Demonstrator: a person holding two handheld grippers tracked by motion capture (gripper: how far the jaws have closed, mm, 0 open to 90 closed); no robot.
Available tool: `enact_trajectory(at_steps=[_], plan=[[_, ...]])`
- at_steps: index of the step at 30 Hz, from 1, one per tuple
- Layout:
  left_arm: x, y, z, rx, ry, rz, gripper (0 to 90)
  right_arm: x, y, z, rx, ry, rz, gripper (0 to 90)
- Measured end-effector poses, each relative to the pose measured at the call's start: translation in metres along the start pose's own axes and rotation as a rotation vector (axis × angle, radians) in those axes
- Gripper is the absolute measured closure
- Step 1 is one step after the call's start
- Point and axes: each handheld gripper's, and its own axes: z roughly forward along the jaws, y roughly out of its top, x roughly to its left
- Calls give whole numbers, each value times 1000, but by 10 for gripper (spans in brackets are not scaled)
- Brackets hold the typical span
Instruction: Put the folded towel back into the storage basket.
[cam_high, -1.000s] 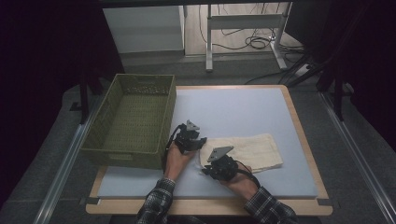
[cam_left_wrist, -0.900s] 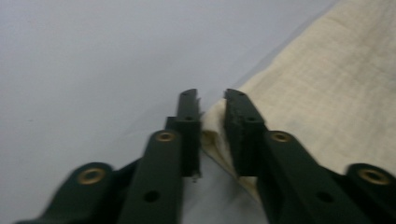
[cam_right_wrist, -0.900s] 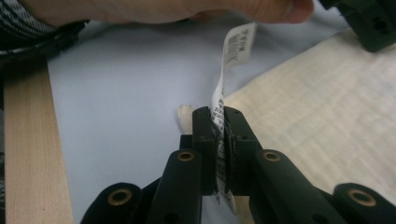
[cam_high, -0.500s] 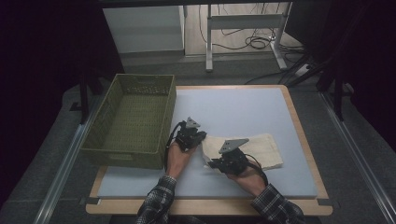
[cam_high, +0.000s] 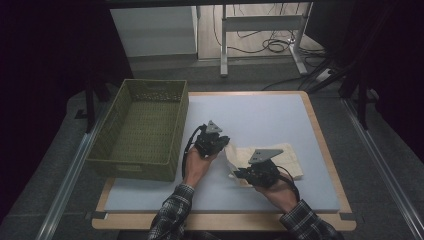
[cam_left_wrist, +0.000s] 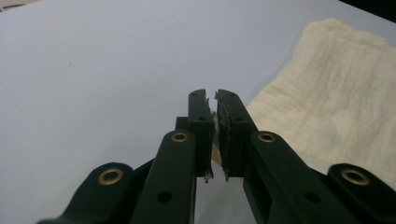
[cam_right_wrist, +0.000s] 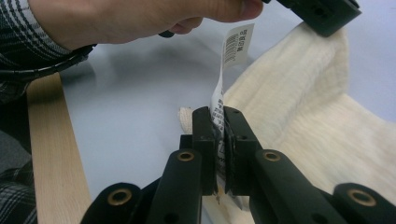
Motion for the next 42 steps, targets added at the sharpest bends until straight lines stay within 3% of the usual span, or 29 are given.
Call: enact_trajectory(at_steps=[11,19,27,42], plan=[[-29,27,28,0,-43,78,844,-14,-20,-35,-24,-52,41,849],[-49,44,52,15,-64,128,836,-31,-44,-63,-41,-96,109,848],[-64,56,71,22,-80,150,831,-43,-61,-83,-59,-133,155,848],[-90,75,99,8,-100,170,829,-55,-79,-109,-59,-193,190,847]])
